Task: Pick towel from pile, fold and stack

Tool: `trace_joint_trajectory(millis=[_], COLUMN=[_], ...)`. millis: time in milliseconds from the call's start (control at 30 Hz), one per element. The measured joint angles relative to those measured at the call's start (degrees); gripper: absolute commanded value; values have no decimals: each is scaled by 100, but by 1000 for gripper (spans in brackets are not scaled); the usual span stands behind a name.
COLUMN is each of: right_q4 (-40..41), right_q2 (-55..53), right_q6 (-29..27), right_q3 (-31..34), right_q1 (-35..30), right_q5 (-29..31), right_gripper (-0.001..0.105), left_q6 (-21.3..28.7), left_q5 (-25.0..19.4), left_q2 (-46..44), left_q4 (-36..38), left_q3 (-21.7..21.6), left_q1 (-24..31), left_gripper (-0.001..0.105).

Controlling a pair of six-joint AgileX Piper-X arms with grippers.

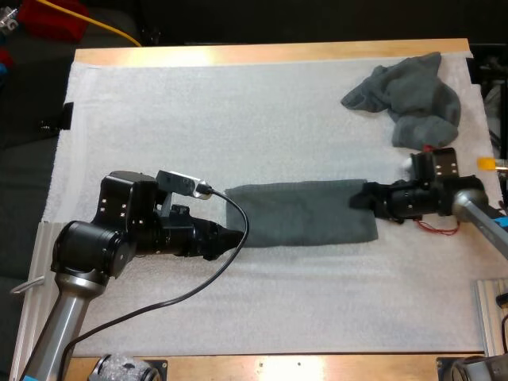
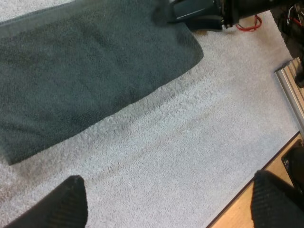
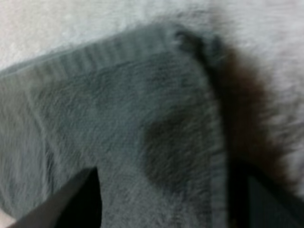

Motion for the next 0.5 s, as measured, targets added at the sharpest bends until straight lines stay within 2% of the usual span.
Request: trace_joint_trajectory(millis=[233, 267, 333, 433, 500], right_q4=[-83, -46, 79, 328, 504], right_q2=[33, 35, 68, 80, 24], right_q6=[85, 84, 84, 58, -13], right_q3=[-31, -29, -29, 0, 11], right_q1=[413, 554, 556, 578, 596], right_q5=[51, 114, 126, 202, 403], right_gripper=[60, 40, 20, 2, 0], left_q6=[30, 39, 39, 39, 39], left_q5=[0, 0, 0, 0, 0], left_q2=[0, 0, 0, 0, 0], left_q4=[29, 45, 106, 145, 145], left_q3=[0, 0, 0, 0, 0], left_q1=[0, 0, 0, 0, 0], left_gripper=[69, 69, 69, 69, 69])
